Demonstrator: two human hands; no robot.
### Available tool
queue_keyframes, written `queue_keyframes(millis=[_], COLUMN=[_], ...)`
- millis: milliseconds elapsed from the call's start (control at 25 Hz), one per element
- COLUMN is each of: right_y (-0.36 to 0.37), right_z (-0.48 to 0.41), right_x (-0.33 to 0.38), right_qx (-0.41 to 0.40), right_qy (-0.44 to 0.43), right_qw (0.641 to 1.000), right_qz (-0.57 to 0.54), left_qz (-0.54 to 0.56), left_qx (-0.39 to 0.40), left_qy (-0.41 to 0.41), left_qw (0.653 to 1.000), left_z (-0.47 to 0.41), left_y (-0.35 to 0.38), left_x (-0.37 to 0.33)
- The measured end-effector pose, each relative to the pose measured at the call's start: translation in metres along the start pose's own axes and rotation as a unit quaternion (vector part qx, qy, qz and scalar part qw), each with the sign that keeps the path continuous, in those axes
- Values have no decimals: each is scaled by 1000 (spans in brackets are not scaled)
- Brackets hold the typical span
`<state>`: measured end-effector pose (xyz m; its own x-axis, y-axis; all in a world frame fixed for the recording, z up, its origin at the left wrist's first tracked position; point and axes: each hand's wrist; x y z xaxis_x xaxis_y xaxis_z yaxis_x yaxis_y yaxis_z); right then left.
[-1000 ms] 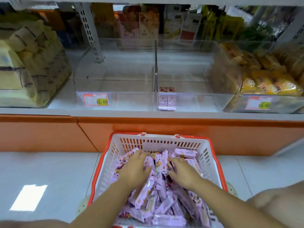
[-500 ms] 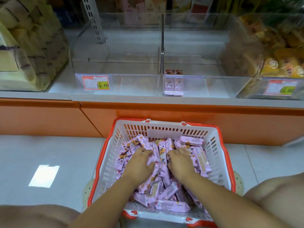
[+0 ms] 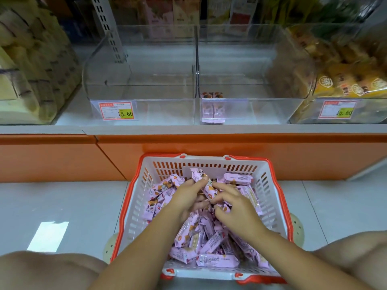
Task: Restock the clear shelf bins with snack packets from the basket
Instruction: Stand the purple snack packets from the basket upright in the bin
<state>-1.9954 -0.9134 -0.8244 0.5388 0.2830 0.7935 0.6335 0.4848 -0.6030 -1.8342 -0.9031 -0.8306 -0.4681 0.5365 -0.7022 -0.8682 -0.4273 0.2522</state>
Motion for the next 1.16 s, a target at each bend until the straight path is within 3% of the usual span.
queue_keyframes(millis=[120, 200, 280, 520, 680, 840, 1160], right_y=[-4, -10, -13, -25, -38, -36, -30], right_z=[-2, -7, -10, -20, -33, -38, -32], right_x=[-1, 0, 0, -4, -6, -4, 7], right_qx=[-92, -94, -74, -89, -135, -141, -88], right_qy=[49, 113, 122, 140, 161, 170, 178], right_qw=[990, 979, 979, 967, 911, 865, 880], right_qz=[-92, -141, -148, -191, -356, -451, -432], left_qz=[51, 71, 70, 57, -116, -122, -96], left_qx=[64, 89, 104, 54, 99, 128, 104], left_qy=[10, 17, 21, 29, 4, 11, 85], left_qw=[997, 993, 992, 996, 988, 984, 986], left_z=[7, 11, 11, 8, 17, 18, 26], left_y=[1, 1, 0, -13, -15, -9, 1], left_x=[-6, -8, -8, -16, -15, -7, -15])
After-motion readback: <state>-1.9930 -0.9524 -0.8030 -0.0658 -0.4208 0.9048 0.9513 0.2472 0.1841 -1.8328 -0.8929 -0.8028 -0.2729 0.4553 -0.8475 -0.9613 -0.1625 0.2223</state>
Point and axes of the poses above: each hand's wrist, its own z-axis away from the middle knuckle, its own y-axis out of the palm, x = y × z, and after that the axes turned 2 degrees about z, right-handed
